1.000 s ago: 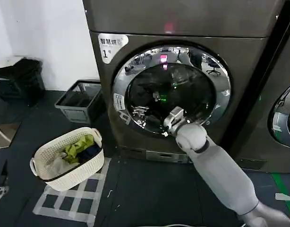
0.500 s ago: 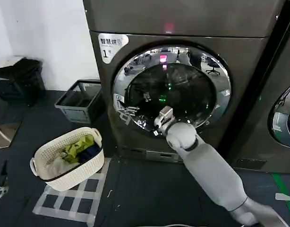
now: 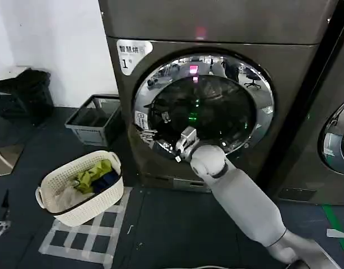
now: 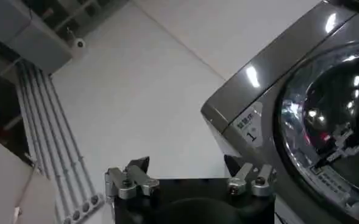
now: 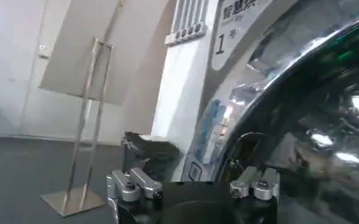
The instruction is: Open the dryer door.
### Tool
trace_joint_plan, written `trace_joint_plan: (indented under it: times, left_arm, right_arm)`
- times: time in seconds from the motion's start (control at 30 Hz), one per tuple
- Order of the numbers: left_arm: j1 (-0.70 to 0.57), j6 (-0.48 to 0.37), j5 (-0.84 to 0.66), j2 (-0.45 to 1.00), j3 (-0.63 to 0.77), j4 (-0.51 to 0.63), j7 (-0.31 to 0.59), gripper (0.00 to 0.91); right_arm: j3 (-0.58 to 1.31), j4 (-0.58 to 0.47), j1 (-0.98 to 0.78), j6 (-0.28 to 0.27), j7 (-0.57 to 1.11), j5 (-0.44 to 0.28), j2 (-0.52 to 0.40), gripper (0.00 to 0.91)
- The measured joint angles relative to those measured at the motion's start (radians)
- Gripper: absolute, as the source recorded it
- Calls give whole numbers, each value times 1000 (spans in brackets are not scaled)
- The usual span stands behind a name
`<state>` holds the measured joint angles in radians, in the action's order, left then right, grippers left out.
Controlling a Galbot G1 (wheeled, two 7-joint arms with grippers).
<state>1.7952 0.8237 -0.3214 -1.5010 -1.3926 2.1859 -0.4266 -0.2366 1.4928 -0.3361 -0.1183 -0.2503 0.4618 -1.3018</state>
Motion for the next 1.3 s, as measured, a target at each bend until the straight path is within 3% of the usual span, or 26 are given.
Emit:
trace_joint_plan:
  times: [0.5,0.87,1.13,1.3]
  left_arm:
    - [-10,0,0,3,0,-13,-1,907]
    - [-49,0,20,36,24,-44,4,907]
    - [-95,0,30,92,59,-66,10,907]
    - [-136,-44,39,139,90,-89,16,907]
  right_arm:
    - [-17,46,-3,-20,-82,55,37,907]
    - [-21,140,-4,-55,-166,179,135,907]
    - [-20,193,-17,-53,-217,215,197,907]
    - [-18,221,-25,-53,-238,234,228,907]
